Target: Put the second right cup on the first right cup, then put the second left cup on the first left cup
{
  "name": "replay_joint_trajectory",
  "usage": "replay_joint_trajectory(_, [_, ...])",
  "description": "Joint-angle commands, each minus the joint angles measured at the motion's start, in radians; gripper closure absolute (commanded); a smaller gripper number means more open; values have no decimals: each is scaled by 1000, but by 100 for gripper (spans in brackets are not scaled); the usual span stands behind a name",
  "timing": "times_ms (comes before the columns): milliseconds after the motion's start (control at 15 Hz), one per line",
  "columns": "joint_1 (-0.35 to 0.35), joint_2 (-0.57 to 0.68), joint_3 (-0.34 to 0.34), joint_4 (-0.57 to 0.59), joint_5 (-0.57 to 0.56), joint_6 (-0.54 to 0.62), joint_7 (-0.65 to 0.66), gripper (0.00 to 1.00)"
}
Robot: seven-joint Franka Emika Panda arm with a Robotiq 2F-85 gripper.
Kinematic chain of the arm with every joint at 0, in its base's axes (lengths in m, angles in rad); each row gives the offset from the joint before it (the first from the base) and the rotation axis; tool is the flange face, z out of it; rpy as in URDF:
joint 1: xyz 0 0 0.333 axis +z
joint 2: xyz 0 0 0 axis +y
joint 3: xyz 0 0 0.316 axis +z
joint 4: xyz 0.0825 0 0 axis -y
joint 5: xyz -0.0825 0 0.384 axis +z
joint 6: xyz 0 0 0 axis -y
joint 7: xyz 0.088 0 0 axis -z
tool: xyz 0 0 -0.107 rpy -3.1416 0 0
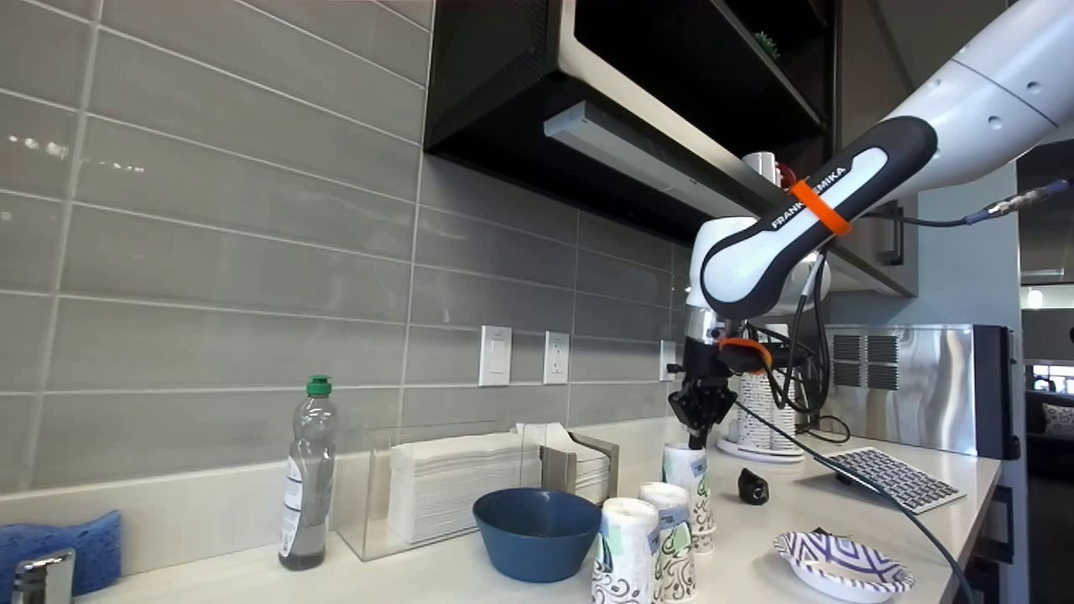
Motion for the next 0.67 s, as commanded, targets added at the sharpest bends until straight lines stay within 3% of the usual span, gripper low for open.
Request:
replay_joint_trajectory(0, [22,-18,-4,-42,17,8,-22,99])
replay_joint_trajectory(200, [32,-27,-4,-56,4,9,-16,99])
replay_joint_trajectory(267, [34,-32,-4,-62,6,15,-16,73])
replay_joint_trajectory(333, [37,-39,-3,-68,0,14,-10,72])
replay_joint_trajectory(600, [54,-95,-3,-97,-101,7,64,45])
